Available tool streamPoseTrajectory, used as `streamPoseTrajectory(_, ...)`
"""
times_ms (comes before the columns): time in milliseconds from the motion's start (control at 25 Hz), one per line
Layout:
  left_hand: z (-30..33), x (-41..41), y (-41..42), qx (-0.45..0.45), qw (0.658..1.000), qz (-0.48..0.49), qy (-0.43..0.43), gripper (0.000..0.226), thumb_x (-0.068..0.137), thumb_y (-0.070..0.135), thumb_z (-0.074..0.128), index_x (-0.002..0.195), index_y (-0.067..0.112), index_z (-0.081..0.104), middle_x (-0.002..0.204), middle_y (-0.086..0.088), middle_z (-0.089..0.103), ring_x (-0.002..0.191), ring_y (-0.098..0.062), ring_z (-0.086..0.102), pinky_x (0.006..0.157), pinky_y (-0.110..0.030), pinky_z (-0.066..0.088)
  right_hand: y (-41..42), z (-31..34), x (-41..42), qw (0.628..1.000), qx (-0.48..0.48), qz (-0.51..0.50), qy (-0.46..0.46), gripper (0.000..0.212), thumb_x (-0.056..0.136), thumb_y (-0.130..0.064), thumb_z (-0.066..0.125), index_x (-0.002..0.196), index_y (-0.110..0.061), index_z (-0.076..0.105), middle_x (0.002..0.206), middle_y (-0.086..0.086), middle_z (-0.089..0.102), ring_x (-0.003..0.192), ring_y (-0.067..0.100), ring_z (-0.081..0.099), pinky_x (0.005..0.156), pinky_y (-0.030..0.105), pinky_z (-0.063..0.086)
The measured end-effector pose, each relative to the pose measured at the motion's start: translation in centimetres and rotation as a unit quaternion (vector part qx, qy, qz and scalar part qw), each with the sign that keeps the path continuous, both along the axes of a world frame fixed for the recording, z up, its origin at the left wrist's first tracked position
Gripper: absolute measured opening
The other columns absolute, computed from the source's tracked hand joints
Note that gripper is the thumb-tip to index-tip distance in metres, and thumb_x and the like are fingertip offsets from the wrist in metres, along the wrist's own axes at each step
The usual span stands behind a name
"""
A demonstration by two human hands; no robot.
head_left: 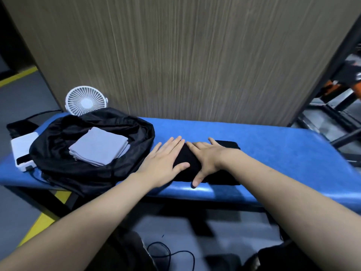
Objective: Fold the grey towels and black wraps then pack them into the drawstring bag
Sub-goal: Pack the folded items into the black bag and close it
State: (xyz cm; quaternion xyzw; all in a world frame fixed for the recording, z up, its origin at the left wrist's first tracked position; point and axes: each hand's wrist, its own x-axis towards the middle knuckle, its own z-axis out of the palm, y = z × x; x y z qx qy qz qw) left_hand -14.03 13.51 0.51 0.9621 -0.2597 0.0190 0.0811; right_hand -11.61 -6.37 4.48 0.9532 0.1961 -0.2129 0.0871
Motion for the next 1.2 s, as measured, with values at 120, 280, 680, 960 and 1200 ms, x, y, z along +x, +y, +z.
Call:
streamPoseTrajectory(120, -0.6, 0.3, 0.3, -0.008, 1.000, -0.001, 0.008, 0.094, 0.079, 0.076, 0.002, 0.159, 0.025, 0.004, 0.165, 0.012, -0.003, 0.152, -0.007, -0.006, 0.124, -0.038, 0.006, 1.8, -0.5, 0.0, 0.997, -0.075, 0.011, -0.014, 0.154, 0.055, -0.083, 0.073, 0.157, -0.009, -0.017, 0.160, 0.014, 0.023, 0.152, 0.028, 0.017, 0.123, 0.054, -0.005)
streamPoseTrajectory(280, -0.8, -0.4, 1.8, -0.056, 0.998, -0.002, 0.016, 0.090, 0.085, 0.075, 0.016, 0.159, 0.024, 0.008, 0.166, 0.012, -0.001, 0.152, -0.007, -0.004, 0.124, -0.032, 0.009, 3.6, -0.1, -0.8, 0.998, -0.045, 0.023, -0.041, 0.152, 0.056, -0.082, 0.073, 0.157, -0.004, -0.008, 0.154, 0.017, 0.030, 0.147, 0.032, 0.024, 0.125, 0.049, 0.003)
streamPoseTrajectory(680, -3.3, -7.9, 2.6, -0.402, 0.902, 0.142, 0.074, 0.061, 0.094, 0.032, 0.063, 0.149, 0.035, 0.036, 0.157, 0.010, 0.021, 0.143, -0.007, 0.024, 0.118, -0.027, 0.021, 7.2, -2.7, -5.8, 0.989, -0.016, 0.013, -0.145, 0.128, 0.068, -0.060, 0.075, 0.156, -0.002, 0.003, 0.137, 0.017, 0.041, 0.126, 0.034, 0.044, 0.107, 0.043, 0.036)
streamPoseTrajectory(960, -3.9, -12.6, 1.0, -0.575, 0.628, 0.364, 0.377, 0.097, 0.066, 0.065, 0.078, 0.138, 0.013, 0.040, 0.120, -0.004, 0.061, 0.097, -0.016, 0.064, 0.077, -0.032, 0.057, 8.1, -3.4, -8.5, 0.983, -0.002, -0.019, -0.182, 0.108, 0.078, -0.054, 0.065, 0.154, 0.000, 0.010, 0.130, 0.019, 0.045, 0.118, 0.036, 0.046, 0.103, 0.045, 0.036)
streamPoseTrajectory(1200, -3.3, -11.2, 0.3, -0.661, 0.551, 0.366, 0.354, 0.062, 0.077, 0.052, 0.078, 0.118, 0.008, 0.061, 0.111, -0.004, 0.067, 0.102, -0.024, 0.064, 0.081, -0.035, 0.058, 9.6, -4.1, -10.2, 0.979, -0.009, -0.048, -0.199, 0.110, 0.080, -0.057, 0.061, 0.154, 0.002, 0.005, 0.128, 0.019, 0.047, 0.115, 0.035, 0.047, 0.101, 0.046, 0.037)
